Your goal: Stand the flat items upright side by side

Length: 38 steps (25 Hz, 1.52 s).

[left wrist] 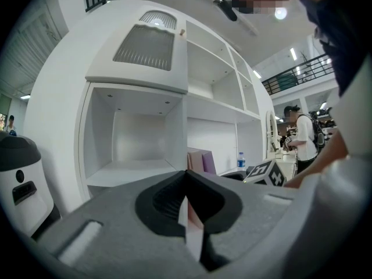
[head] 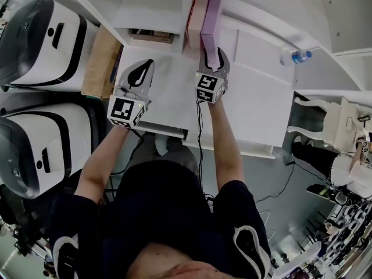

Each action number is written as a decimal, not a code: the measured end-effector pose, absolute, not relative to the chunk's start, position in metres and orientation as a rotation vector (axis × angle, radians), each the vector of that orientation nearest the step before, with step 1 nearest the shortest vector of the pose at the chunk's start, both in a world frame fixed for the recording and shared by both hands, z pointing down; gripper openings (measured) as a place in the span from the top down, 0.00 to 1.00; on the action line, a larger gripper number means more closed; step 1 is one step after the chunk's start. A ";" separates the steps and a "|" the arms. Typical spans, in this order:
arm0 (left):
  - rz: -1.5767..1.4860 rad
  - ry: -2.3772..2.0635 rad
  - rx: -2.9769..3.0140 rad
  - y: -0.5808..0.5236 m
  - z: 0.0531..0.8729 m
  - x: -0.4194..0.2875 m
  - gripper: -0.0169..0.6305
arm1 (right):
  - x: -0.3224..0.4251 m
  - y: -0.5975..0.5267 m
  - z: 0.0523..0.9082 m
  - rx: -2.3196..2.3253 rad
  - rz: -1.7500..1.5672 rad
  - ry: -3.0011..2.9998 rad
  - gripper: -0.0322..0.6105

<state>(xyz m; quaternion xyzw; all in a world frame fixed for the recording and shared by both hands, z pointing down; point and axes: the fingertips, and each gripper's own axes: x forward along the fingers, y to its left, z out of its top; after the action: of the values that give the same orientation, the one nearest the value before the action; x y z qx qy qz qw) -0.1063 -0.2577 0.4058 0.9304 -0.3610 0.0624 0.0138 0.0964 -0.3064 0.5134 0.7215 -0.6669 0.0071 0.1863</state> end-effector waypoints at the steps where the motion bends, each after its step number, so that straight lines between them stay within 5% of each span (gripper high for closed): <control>1: 0.193 -1.125 2.898 -0.258 0.405 -0.107 0.97 | 0.097 -0.304 0.512 2.034 0.025 -1.888 0.64; 23: 0.242 -1.167 2.924 -0.240 0.393 -0.122 0.97 | 0.069 -0.219 0.428 2.084 0.169 -2.136 0.75; 38: 0.272 -1.171 2.974 -0.203 0.370 -0.148 0.97 | 0.029 -0.140 0.371 2.092 0.096 -2.174 0.95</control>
<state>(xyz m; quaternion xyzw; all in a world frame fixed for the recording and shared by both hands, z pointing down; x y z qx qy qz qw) -0.1479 -0.2033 0.3701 0.9266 -0.3648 0.0847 -0.0331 0.0294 -0.1397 0.3708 0.6917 -0.7188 0.0318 0.0617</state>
